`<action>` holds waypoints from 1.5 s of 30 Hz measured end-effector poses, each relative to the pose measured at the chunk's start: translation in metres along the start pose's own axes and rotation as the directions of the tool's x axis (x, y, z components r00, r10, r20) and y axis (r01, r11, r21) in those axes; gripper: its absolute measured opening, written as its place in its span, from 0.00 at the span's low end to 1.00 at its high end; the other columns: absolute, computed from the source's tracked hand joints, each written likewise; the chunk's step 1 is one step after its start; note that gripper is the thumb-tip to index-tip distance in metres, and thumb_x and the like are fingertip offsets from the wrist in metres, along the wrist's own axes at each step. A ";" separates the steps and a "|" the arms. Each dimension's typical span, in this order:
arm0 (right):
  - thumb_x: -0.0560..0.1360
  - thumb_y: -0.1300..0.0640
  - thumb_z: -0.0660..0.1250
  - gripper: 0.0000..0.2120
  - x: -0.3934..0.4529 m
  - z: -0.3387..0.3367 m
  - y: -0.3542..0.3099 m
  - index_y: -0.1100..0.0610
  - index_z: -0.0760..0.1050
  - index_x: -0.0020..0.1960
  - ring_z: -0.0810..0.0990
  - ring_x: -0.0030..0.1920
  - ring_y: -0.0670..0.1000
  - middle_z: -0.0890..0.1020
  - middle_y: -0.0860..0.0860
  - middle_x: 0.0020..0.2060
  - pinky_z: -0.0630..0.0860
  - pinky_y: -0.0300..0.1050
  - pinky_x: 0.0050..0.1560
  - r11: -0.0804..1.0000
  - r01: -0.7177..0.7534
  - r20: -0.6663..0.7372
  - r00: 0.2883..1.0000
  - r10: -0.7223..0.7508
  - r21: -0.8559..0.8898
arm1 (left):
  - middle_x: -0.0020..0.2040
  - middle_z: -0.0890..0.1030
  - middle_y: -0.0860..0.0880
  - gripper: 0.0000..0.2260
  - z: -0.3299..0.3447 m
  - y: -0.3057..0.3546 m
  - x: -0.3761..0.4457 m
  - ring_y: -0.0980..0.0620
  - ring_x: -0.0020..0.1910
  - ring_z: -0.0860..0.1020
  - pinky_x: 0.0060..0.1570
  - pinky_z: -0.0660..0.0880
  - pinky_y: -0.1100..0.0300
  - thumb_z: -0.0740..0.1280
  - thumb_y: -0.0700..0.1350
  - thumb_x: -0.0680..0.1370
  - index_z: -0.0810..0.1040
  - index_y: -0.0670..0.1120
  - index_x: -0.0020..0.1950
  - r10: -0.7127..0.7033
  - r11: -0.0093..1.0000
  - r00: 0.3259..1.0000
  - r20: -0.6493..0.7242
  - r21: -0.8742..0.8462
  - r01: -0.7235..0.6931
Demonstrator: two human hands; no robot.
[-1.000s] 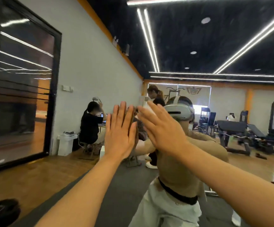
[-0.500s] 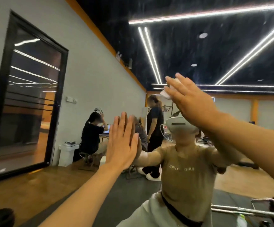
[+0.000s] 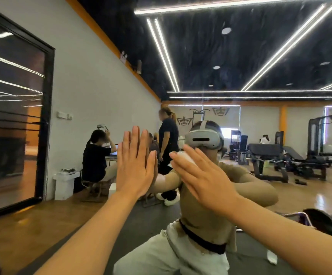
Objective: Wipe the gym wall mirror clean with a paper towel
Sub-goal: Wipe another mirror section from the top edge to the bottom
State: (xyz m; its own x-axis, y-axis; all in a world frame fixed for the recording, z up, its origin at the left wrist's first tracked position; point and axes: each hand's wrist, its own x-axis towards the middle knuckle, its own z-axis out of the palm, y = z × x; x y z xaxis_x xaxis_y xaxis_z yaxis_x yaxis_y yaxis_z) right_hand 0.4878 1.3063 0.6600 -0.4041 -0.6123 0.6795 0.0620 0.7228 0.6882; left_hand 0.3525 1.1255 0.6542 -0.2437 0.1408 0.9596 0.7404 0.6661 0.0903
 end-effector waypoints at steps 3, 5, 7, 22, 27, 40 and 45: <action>0.76 0.63 0.64 0.30 -0.020 -0.004 0.001 0.57 0.64 0.77 0.59 0.78 0.60 0.64 0.54 0.77 0.56 0.57 0.78 0.989 0.141 0.090 0.986 -0.137 -0.035 | 0.81 0.34 0.51 0.29 -0.003 -0.004 -0.002 0.51 0.80 0.35 0.76 0.30 0.57 0.44 0.58 0.85 0.32 0.54 0.80 0.019 1.000 0.999 0.034 -0.018 -0.019; 0.71 0.67 0.65 0.35 -0.013 -0.018 0.022 0.58 0.63 0.78 0.60 0.78 0.60 0.64 0.55 0.78 0.58 0.58 0.77 0.969 0.241 0.153 0.961 -0.231 -0.049 | 0.81 0.33 0.50 0.29 -0.005 -0.009 0.000 0.51 0.79 0.34 0.75 0.29 0.57 0.44 0.59 0.84 0.32 0.54 0.80 0.045 0.999 0.998 0.046 0.002 -0.045; 0.69 0.66 0.66 0.35 0.006 -0.033 0.047 0.59 0.66 0.76 0.61 0.76 0.60 0.66 0.57 0.76 0.61 0.60 0.75 0.973 0.221 0.158 0.965 -0.209 -0.062 | 0.81 0.33 0.49 0.30 -0.006 -0.013 0.001 0.51 0.79 0.34 0.75 0.29 0.57 0.44 0.59 0.84 0.34 0.52 0.81 0.069 0.997 0.996 0.055 0.022 -0.070; 0.83 0.57 0.55 0.23 0.036 -0.004 -0.007 0.59 0.62 0.78 0.55 0.79 0.62 0.61 0.55 0.78 0.63 0.64 0.74 0.814 -0.569 -0.130 0.804 0.580 0.116 | 0.81 0.32 0.51 0.30 0.000 -0.019 0.002 0.50 0.80 0.34 0.74 0.28 0.57 0.44 0.60 0.84 0.35 0.52 0.81 0.107 0.994 0.993 0.053 -0.036 -0.105; 0.83 0.55 0.55 0.24 -0.030 0.013 -0.079 0.59 0.64 0.77 0.54 0.79 0.63 0.62 0.56 0.78 0.52 0.61 0.78 0.831 -0.546 -0.027 0.834 0.551 0.106 | 0.83 0.42 0.45 0.32 -0.004 -0.020 -0.047 0.46 0.81 0.42 0.78 0.36 0.50 0.54 0.53 0.83 0.41 0.51 0.83 0.133 0.980 0.991 0.025 -0.151 -0.128; 0.77 0.66 0.63 0.31 -0.074 0.011 -0.096 0.61 0.61 0.79 0.53 0.79 0.63 0.57 0.56 0.80 0.49 0.58 0.79 0.948 -0.315 0.100 0.946 0.309 0.048 | 0.83 0.43 0.48 0.29 -0.001 -0.073 -0.143 0.47 0.81 0.43 0.78 0.36 0.49 0.51 0.57 0.83 0.50 0.51 0.83 0.073 0.996 0.974 0.215 -0.056 -0.062; 0.80 0.65 0.62 0.28 0.045 -0.006 -0.013 0.59 0.60 0.79 0.54 0.79 0.64 0.59 0.58 0.79 0.46 0.53 0.79 0.863 -0.504 -0.089 0.858 0.505 0.043 | 0.83 0.43 0.46 0.30 0.004 -0.076 -0.145 0.47 0.81 0.43 0.77 0.40 0.47 0.49 0.57 0.83 0.49 0.48 0.83 0.097 0.995 0.973 0.211 -0.007 -0.097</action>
State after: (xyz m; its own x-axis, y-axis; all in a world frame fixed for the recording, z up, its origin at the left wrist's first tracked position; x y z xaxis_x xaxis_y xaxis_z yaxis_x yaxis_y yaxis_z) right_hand 0.4743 1.2679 0.6830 -0.2340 -0.1887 0.9537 0.2182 0.9458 0.2407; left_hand 0.3288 1.0570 0.5070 -0.2977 0.3562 0.8857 0.7653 0.6437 -0.0017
